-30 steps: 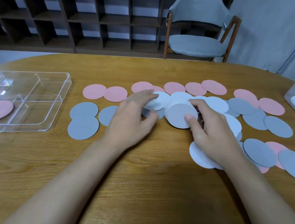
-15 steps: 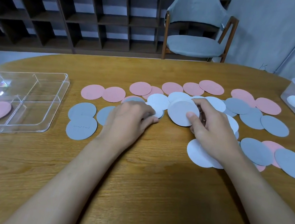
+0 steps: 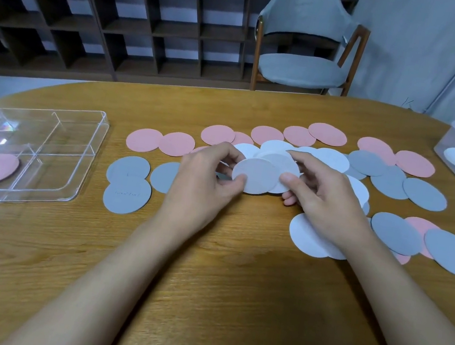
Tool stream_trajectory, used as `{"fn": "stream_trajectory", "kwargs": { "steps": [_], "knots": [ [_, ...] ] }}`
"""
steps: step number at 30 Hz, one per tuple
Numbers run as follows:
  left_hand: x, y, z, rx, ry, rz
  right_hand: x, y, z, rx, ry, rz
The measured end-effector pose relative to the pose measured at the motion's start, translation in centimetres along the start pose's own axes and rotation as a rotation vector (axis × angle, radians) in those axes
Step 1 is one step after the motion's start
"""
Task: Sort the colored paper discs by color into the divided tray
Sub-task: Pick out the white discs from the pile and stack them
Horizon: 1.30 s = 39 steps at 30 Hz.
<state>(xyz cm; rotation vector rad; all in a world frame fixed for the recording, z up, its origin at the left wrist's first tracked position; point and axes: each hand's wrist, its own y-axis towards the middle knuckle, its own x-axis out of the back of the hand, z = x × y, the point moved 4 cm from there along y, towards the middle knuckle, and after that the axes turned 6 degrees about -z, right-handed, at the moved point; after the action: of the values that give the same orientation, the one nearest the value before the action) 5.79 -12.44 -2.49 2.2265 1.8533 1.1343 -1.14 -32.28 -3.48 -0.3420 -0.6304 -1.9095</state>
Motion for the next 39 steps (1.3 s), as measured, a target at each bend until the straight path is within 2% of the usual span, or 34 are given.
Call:
{"fn": "stream_trajectory", "kwargs": {
  "steps": [4, 9, 14, 17, 22, 27, 33, 37, 39],
  "knots": [
    [-0.6, 0.0, 1.1, 0.102, -0.06, -0.041, -0.4, -0.1, 0.2, -0.011, 0.083, 0.064],
    [-1.4, -0.5, 0.7, 0.101, -0.084, -0.013, -0.7, -0.3, 0.2, 0.0, 0.102, 0.117],
    [-1.5, -0.7, 0.4, 0.084, 0.048, 0.052, -0.6, -0.4, 0.6, 0.103, -0.107, 0.098],
    [-1.8, -1.0, -0.2, 0.014, 0.133, 0.087, -1.1, -0.4, 0.6, 0.202, -0.285, 0.09],
    [-2.5, -1.4, -0.5, -0.118, 0.254, 0.093, -2.0, -0.4, 0.0, 0.135, -0.451, 0.156],
    [-2.1, -1.1, 0.2, -0.152, 0.166, 0.037, -1.4, -0.5, 0.6, 0.185, -0.349, 0.086],
    [-1.6, -0.9, 0.3, -0.039, -0.02, 0.041, -0.9, -0.5, 0.4, 0.161, -0.29, 0.078],
    [-2.0, -0.1, 0.9, -0.121, 0.223, 0.136, 0.4, 0.2, -0.1, 0.131, -0.274, -0.011],
    [-2.5, 0.4, 1.4, -0.09, 0.314, 0.222, 1.0, 0.4, -0.3, 0.098, -0.288, -0.051]
  ]
}}
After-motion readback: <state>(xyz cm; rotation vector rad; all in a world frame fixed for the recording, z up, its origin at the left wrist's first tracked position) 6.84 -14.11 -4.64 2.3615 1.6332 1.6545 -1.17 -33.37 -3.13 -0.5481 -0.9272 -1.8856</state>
